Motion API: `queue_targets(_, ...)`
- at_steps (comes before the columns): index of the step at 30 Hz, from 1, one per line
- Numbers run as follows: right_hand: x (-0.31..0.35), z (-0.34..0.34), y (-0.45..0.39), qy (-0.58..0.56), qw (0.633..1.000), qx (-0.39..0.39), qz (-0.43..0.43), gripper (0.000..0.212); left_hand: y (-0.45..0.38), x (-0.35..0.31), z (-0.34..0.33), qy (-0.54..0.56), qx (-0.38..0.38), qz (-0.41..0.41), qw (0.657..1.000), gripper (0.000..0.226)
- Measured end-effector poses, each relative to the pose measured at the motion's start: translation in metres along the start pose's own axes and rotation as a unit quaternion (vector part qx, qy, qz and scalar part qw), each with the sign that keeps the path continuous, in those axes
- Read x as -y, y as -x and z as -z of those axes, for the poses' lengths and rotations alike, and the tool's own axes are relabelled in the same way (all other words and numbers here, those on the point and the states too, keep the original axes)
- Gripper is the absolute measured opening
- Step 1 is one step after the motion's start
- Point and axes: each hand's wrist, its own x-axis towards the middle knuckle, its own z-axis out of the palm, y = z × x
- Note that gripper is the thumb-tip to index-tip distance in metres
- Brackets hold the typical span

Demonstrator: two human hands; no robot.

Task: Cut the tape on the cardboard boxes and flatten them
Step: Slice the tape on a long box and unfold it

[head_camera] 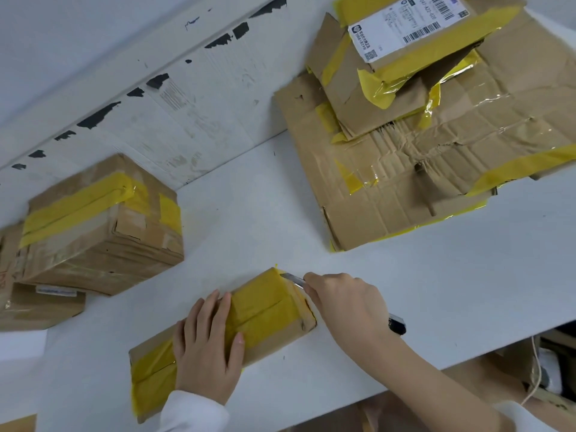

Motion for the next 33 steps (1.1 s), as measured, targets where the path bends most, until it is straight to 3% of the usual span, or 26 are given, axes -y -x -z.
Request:
queue_targets(8,0.001,-0.007,0.02,0.003,1.0,-0.009,-0.017,0.018,0.001,0.001,-0.005,-0.001,-0.013,-0.002,1.0,0.055)
queue_targets(9,0.003,-0.005,0.023,0.005,1.0,-0.023,-0.014,0.023,0.002,0.001,-0.005,-0.002,-0.012,-0.001,1.0,0.055)
queue_targets(12,0.008,0.009,0.032,0.014,0.998,-0.048,-0.029,0.068,0.002,0.001,-0.006,-0.005,-0.003,0.008,1.0,0.058)
queue_targets(14,0.005,0.003,0.037,0.001,0.997,-0.077,-0.031,0.077,0.002,0.0,-0.006,-0.009,0.001,0.011,1.0,0.059)
queue_targets(19,0.0,-0.008,0.051,0.011,0.997,-0.07,-0.012,0.056,0.004,-0.001,-0.004,-0.009,0.009,0.011,1.0,0.06)
queue_targets(21,0.0,-0.004,0.058,0.009,1.0,-0.016,-0.017,0.05,0.005,-0.001,-0.004,-0.011,0.009,0.003,1.0,0.06)
queue_targets(24,-0.005,-0.013,0.06,0.017,0.999,-0.035,-0.015,0.021,0.006,0.001,-0.005,-0.023,0.008,-0.017,1.0,0.059)
queue_targets(27,-0.008,-0.009,0.067,0.013,1.0,-0.005,-0.014,0.022,0.006,0.003,-0.005,-0.026,0.022,-0.027,0.999,0.058)
queue_targets(30,-0.01,0.004,0.072,0.029,0.999,-0.016,-0.023,0.048,0.003,0.004,-0.003,-0.032,0.022,-0.032,0.999,0.057)
queue_targets(32,-0.015,0.004,0.07,0.037,0.999,-0.025,-0.016,0.014,0.001,0.004,-0.002,-0.04,0.038,-0.032,0.998,0.056)
queue_targets(33,-0.02,0.001,0.066,0.021,0.999,-0.019,-0.027,0.02,0.001,0.005,0.0,-0.044,0.054,-0.03,0.997,0.058)
